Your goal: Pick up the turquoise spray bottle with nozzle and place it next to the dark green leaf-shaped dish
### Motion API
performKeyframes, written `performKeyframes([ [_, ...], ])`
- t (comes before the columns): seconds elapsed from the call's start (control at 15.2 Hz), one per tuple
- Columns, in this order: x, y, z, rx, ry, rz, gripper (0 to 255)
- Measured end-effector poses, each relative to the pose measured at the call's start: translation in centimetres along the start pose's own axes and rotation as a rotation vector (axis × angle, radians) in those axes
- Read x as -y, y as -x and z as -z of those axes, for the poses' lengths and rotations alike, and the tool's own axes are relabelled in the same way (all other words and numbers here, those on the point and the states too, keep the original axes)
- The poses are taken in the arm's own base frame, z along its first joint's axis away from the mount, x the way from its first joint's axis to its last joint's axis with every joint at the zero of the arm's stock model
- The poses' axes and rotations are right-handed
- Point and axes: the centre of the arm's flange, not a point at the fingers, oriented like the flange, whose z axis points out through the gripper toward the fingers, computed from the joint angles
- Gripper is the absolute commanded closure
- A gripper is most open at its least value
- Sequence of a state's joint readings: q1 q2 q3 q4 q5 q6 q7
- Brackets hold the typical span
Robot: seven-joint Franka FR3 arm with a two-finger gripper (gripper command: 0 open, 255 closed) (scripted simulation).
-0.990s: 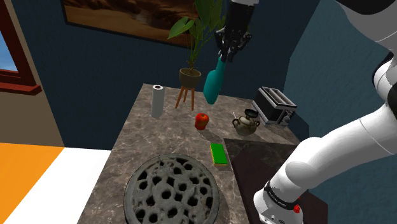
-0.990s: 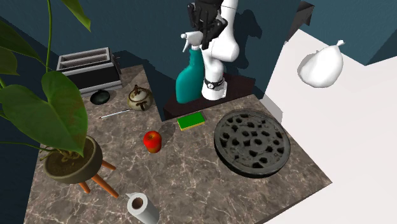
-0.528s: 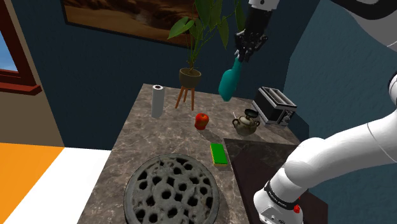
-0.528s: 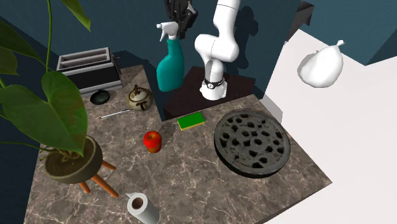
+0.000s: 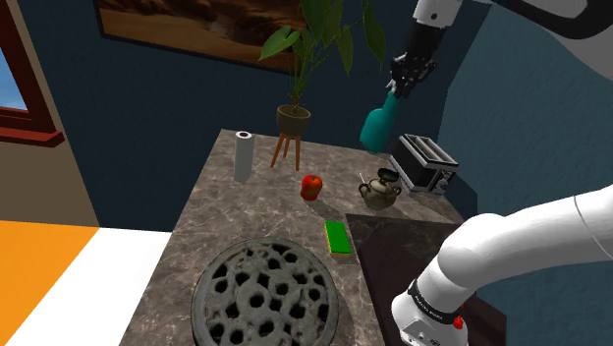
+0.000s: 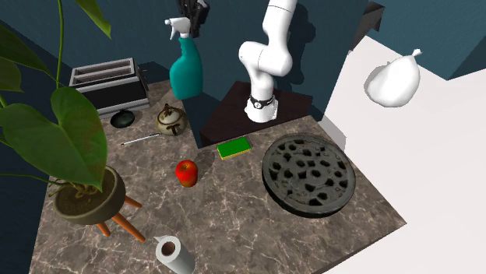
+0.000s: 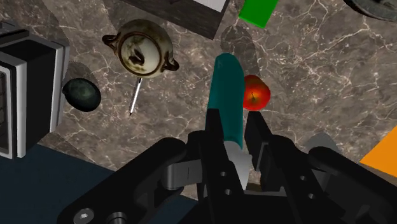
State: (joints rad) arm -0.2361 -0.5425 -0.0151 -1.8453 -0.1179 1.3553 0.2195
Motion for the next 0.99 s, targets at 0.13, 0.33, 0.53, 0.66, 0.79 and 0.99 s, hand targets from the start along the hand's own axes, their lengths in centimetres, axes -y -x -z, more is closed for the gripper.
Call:
performKeyframes([
  [0.13,-2.6,-0.5,0.1,0.0,0.0,0.0,255],
  [0.33,-6.5,-1.3,-0.5,0.0,0.0,0.0,255],
  [0.53,-10.2,-2.0,-0.7,0.0,0.0,0.001,255],
  [0.66,-13.2,-2.5,-0.9,0.0,0.0,0.0,255],
  [0.79,-15.5,-2.9,-1.3,0.0,0.0,0.001,255],
  [0.99,-19.5,-4.0,-1.8,0.0,0.0,0.0,255],
])
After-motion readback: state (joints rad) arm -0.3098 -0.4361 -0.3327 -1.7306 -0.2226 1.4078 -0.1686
